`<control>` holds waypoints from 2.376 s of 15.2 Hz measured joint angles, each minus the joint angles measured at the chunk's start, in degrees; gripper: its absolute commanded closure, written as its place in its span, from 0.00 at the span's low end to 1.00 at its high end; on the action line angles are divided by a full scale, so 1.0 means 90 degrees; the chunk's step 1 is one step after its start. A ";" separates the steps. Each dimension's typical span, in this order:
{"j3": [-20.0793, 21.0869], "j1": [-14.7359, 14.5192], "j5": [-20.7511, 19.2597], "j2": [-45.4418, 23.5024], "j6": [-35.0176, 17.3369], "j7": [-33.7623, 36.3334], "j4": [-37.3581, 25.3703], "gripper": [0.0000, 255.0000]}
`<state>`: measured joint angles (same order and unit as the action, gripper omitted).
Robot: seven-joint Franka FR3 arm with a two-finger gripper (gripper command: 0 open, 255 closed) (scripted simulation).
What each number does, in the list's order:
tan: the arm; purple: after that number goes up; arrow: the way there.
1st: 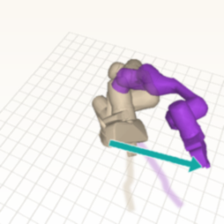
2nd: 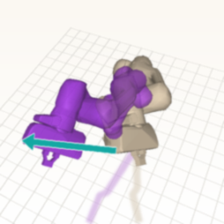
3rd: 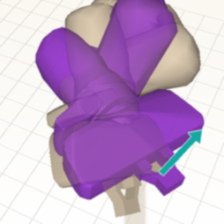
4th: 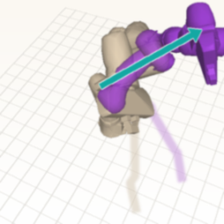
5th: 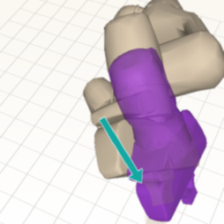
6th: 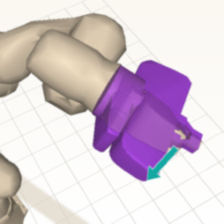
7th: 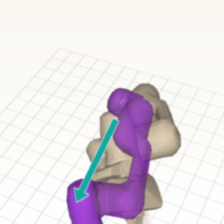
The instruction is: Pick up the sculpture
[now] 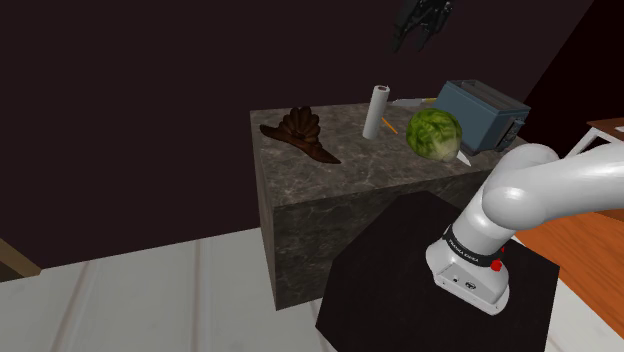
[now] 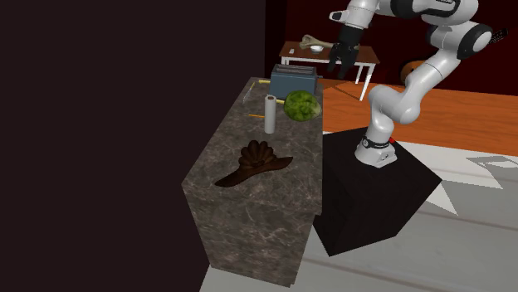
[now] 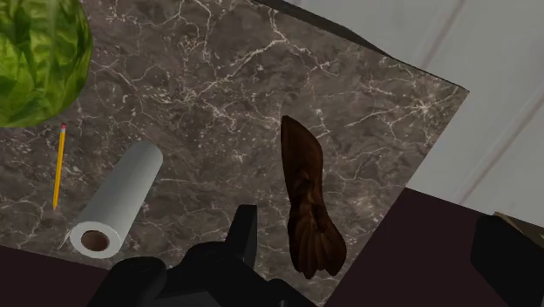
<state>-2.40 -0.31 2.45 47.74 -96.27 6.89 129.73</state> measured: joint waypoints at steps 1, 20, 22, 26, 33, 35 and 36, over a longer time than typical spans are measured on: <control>0.0000 0.0000 0.0000 0.0000 0.0000 0.0000 0.0000 0.00; -0.0181 -0.0079 0.0148 -0.3361 -0.3485 -0.0288 0.0061 0.00; -0.0204 -0.0094 0.0198 -0.3843 -0.3798 -0.0335 -0.0115 0.00; -0.0215 -0.0122 0.0307 -0.4692 -0.4351 -0.0398 -0.0424 0.00; -0.0235 -0.0089 0.0551 -0.6312 -0.4930 -0.0607 -0.1478 0.00; -0.0227 -0.0084 0.0584 -0.6452 -0.5066 -0.0635 -0.1485 0.00; -0.0220 -0.0085 0.0602 -0.6503 -0.5166 -0.0648 -0.1437 0.00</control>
<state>-4.38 -1.07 7.88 -10.79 -142.76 1.06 116.80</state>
